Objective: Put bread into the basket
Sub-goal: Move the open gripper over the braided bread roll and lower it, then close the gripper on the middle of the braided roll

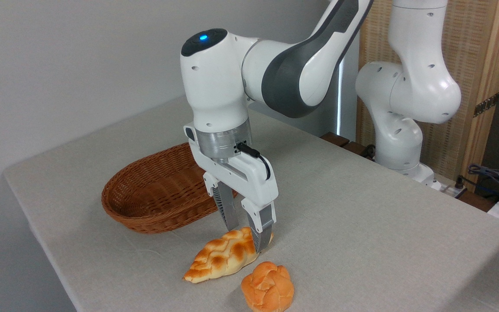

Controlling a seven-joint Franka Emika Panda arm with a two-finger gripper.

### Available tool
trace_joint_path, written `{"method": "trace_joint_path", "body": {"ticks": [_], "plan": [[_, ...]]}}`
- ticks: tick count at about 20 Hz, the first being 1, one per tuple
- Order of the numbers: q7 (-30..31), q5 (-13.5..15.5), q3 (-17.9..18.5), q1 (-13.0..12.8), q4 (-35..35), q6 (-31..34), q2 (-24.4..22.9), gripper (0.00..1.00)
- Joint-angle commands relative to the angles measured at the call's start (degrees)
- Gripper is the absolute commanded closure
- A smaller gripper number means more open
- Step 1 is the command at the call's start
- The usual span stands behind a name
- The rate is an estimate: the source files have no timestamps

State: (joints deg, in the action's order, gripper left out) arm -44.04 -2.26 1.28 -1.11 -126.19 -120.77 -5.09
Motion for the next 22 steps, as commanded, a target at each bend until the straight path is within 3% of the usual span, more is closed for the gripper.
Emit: {"method": "trace_joint_path", "body": {"ticks": [1,16,17,18,20,22], "plan": [[-0.8,-0.5,0.4,-0.1,-1.2,-3.5,0.1,0.00],[-0.8,-0.5,0.5,-0.1,-1.3,-10.7,1.7,0.00],[-0.9,-0.5,0.5,-0.1,-1.3,-10.8,1.8,0.03],[-0.9,-0.6,0.5,-0.1,-1.3,-11.1,2.0,0.19],[-0.9,-0.5,0.5,-0.1,-1.3,-12.6,2.0,0.40],[-0.9,-0.5,0.5,-0.1,-1.3,-12.6,2.0,0.46]]}}
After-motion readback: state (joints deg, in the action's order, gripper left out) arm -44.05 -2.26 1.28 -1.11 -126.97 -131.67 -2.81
